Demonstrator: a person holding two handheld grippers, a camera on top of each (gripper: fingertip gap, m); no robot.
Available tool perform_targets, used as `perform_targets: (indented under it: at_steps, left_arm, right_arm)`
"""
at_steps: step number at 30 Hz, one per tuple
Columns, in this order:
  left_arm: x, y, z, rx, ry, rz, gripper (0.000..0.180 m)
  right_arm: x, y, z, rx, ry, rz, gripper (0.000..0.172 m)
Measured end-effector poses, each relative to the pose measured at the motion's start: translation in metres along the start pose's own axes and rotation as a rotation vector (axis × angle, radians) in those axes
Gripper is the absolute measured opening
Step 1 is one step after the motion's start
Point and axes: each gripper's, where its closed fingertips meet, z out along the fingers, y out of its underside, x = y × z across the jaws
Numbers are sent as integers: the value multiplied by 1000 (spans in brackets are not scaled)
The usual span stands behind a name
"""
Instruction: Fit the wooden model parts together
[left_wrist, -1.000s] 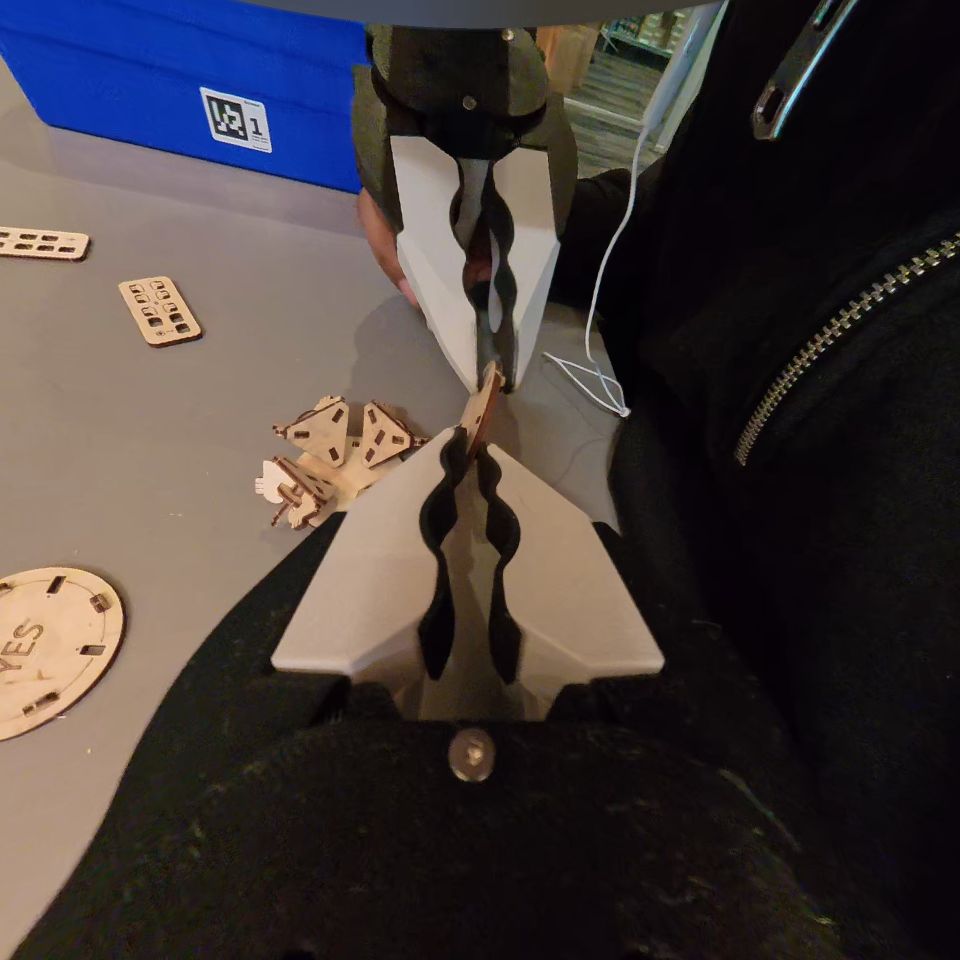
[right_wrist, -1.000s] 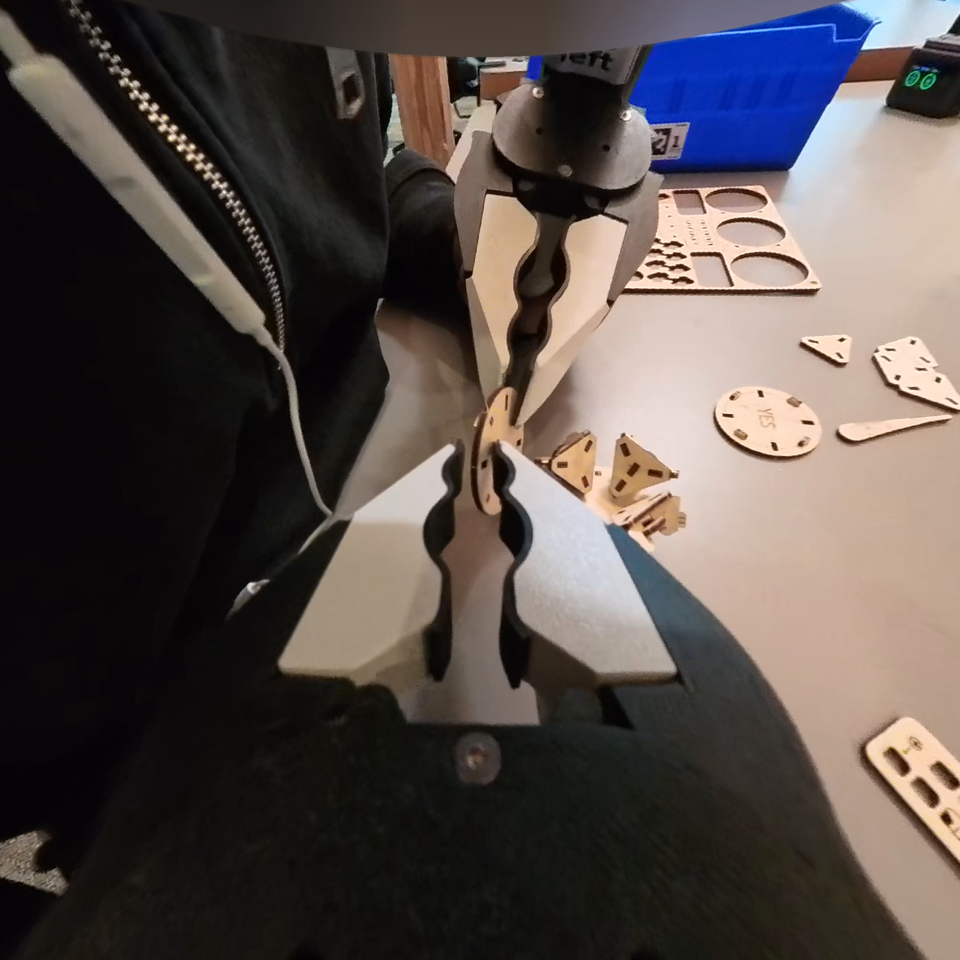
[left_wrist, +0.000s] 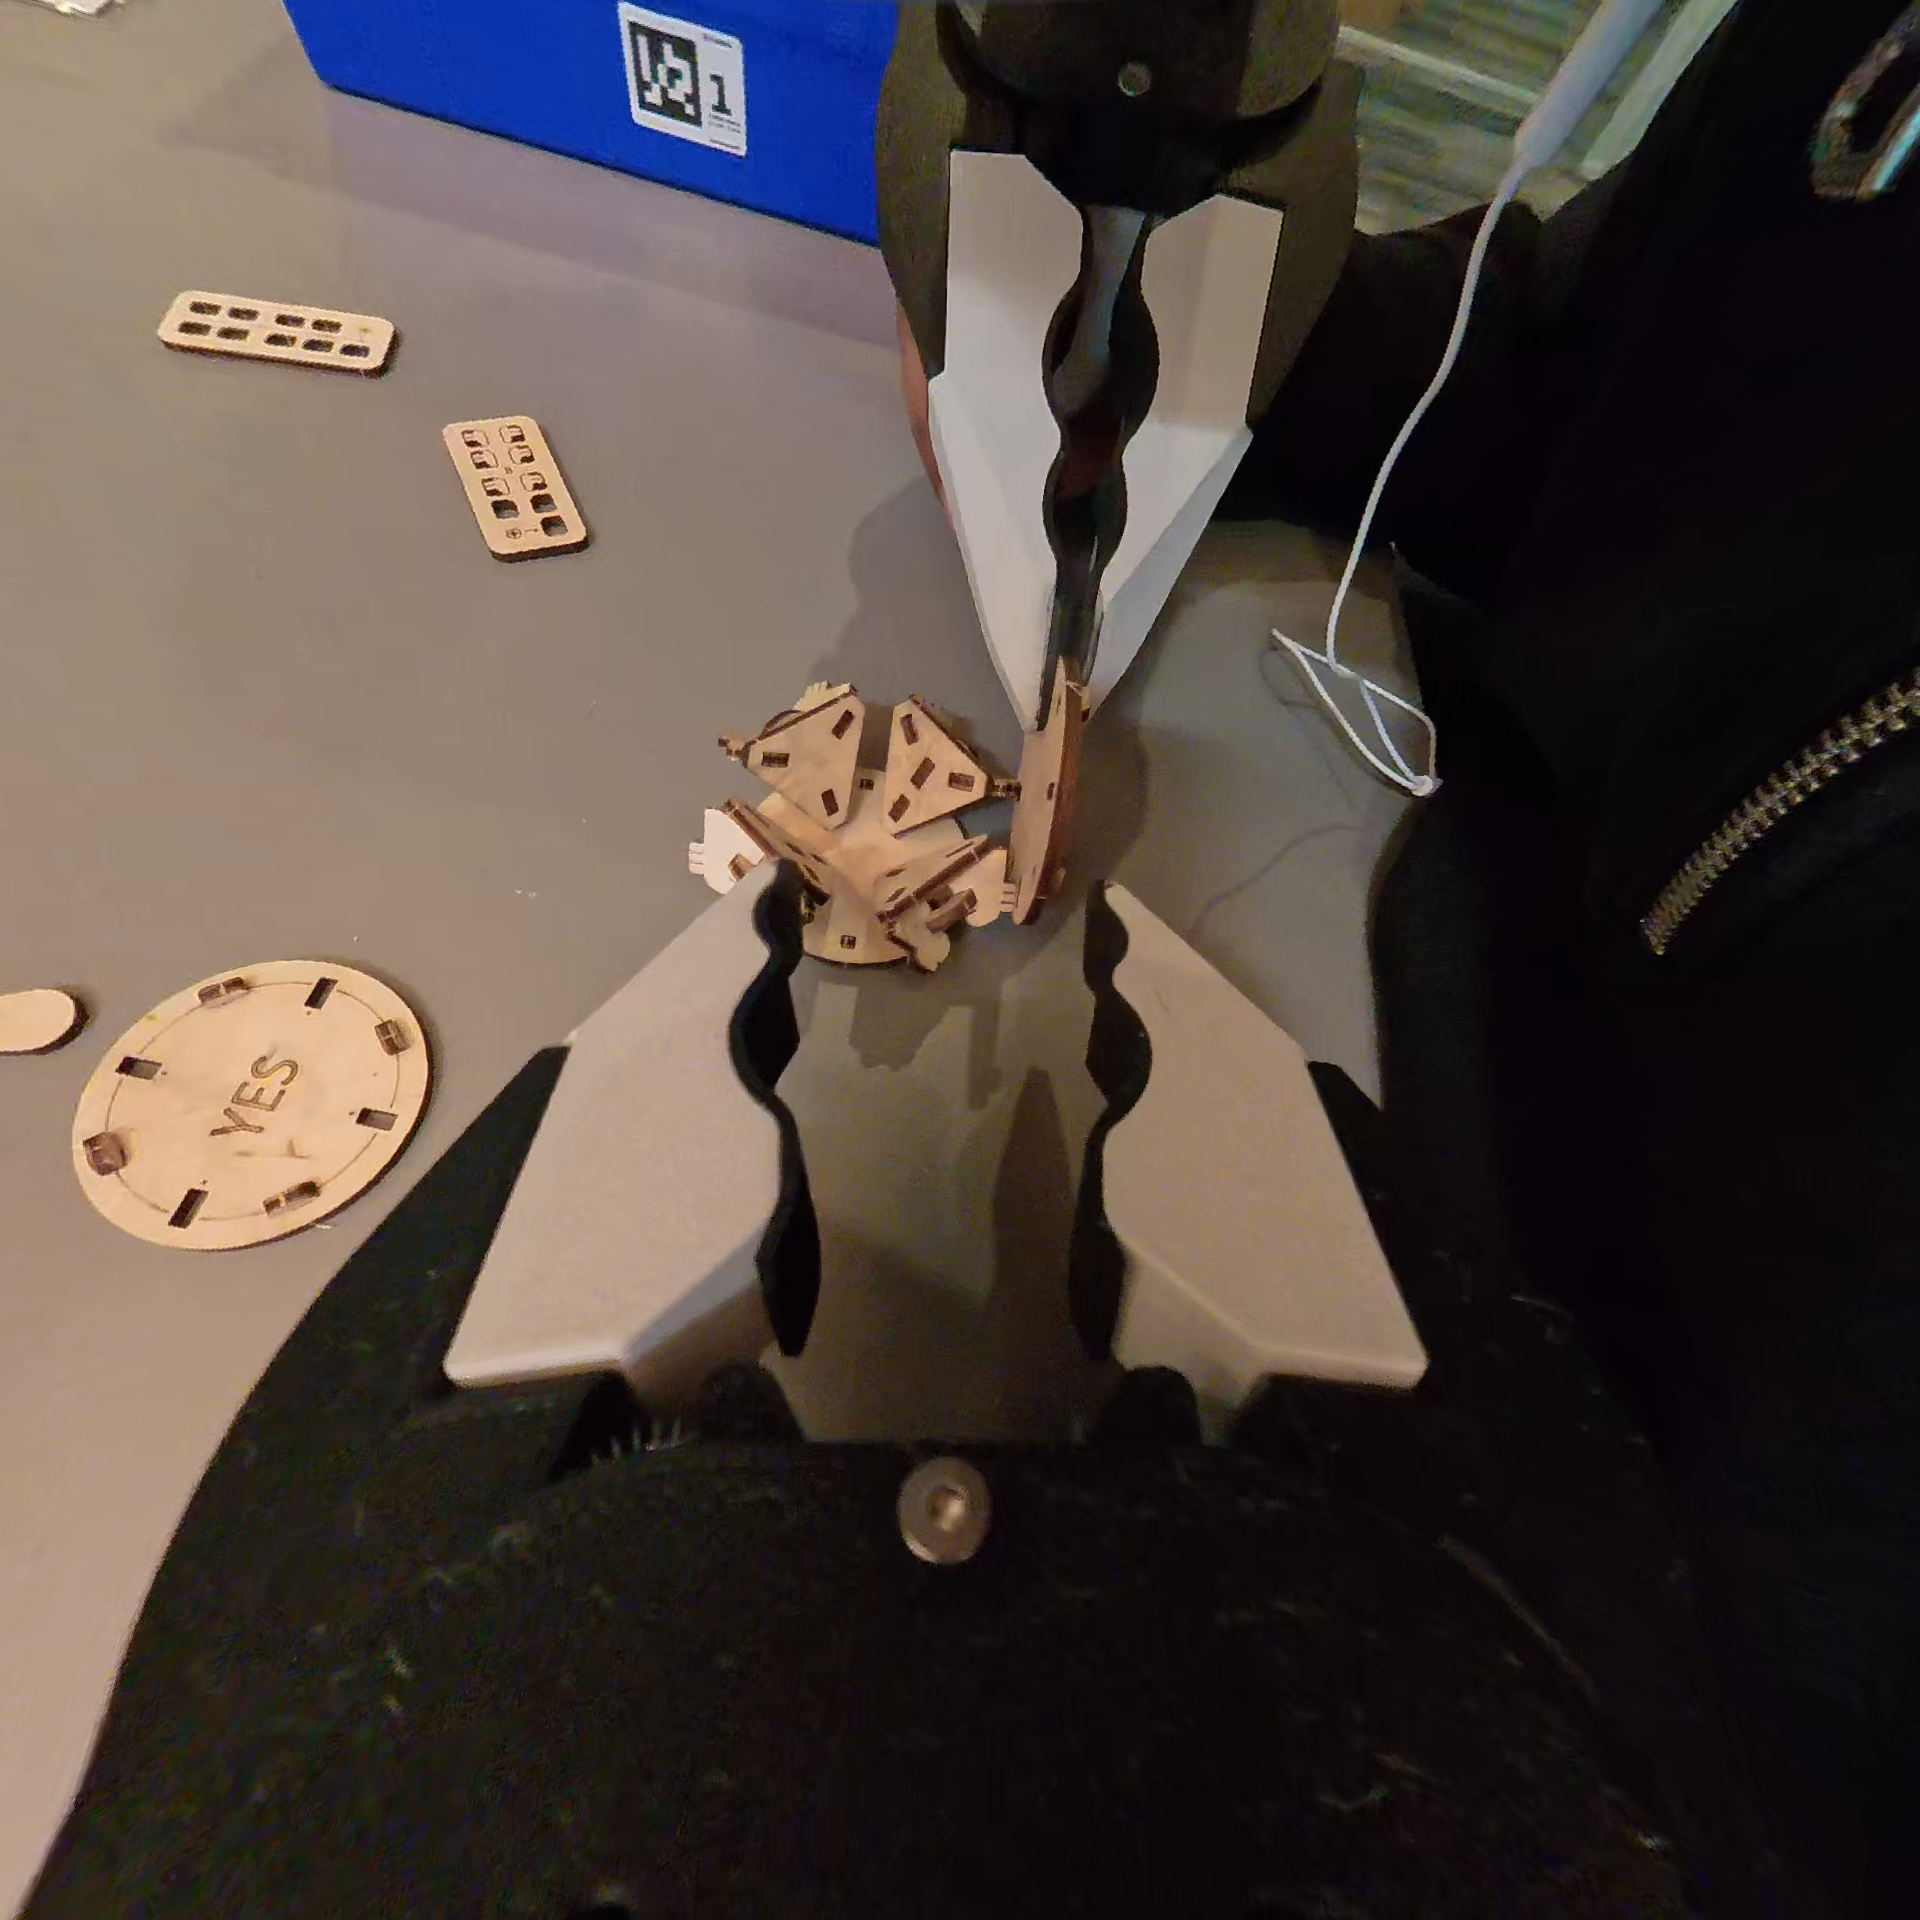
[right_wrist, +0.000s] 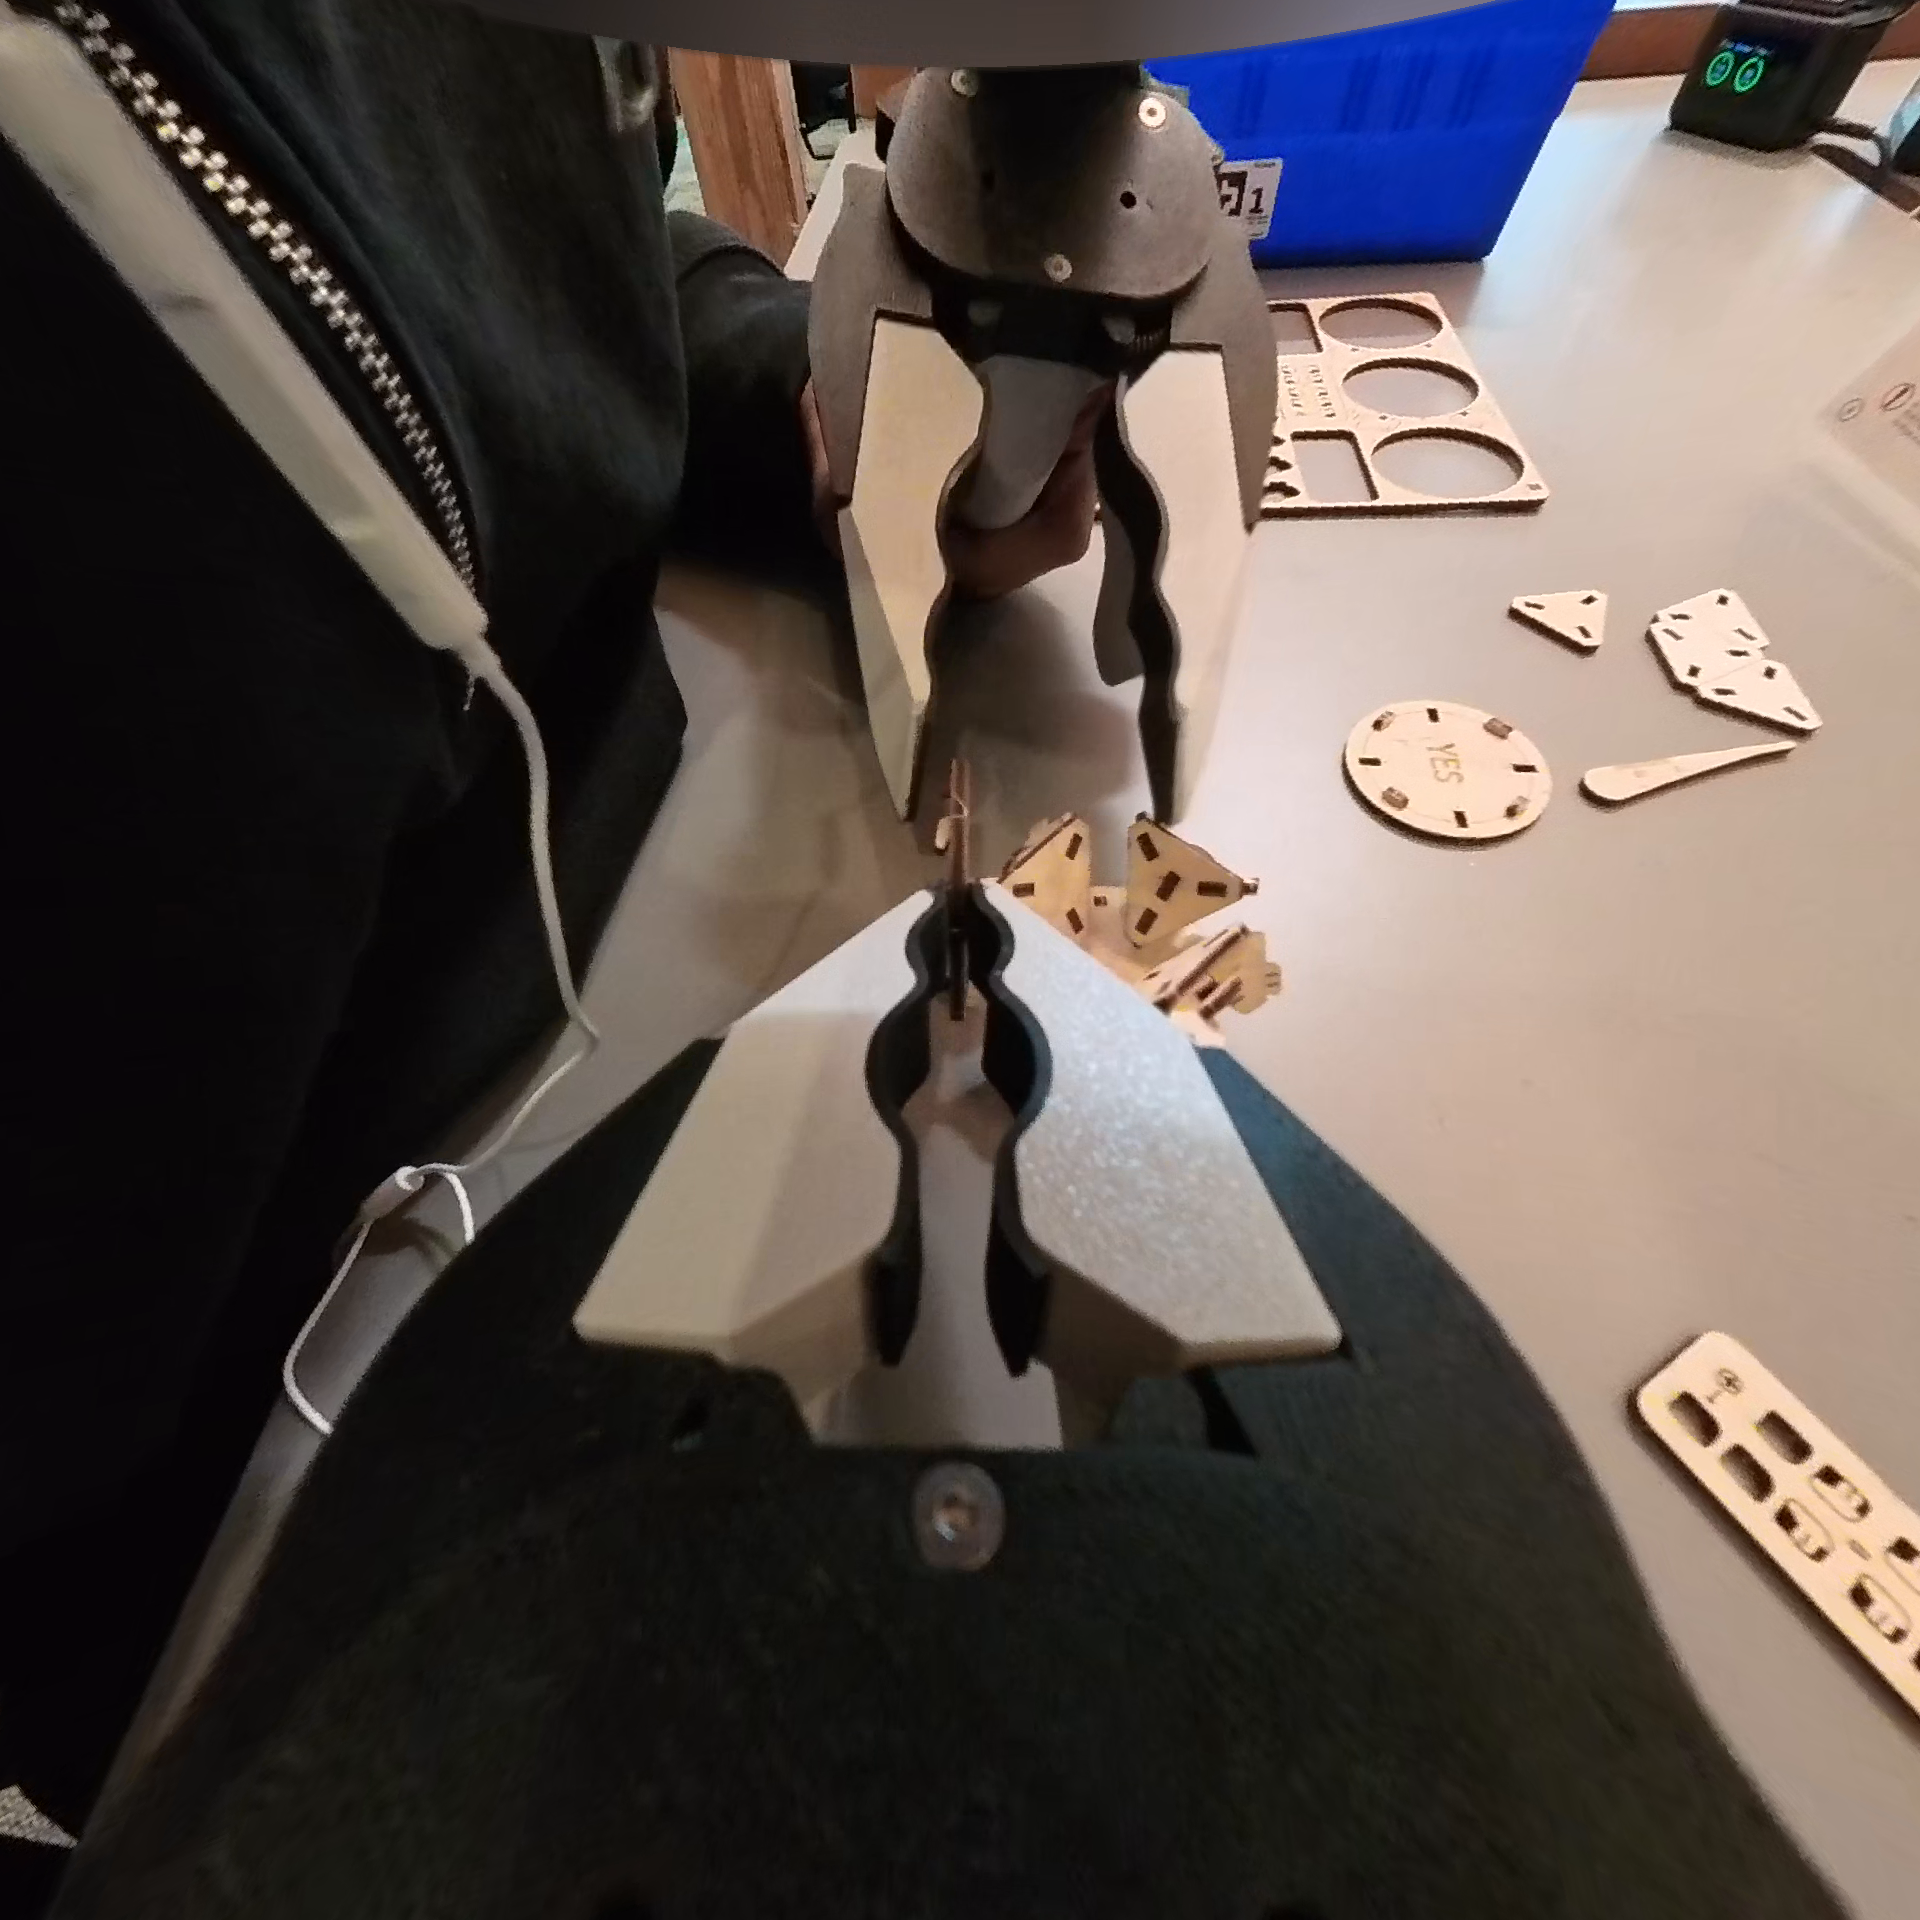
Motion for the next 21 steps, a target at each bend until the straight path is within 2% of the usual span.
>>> perform_targets:
  at_steps: [10,21]
  left_arm:
    - [0,-9,-6,61,-21,74,44]
    - [6,5,13,-81,-2,100,47]
  right_arm:
    - [2,5,-2,-28,12,16,0]
    - [4,7,-2,-40,22,17,0]
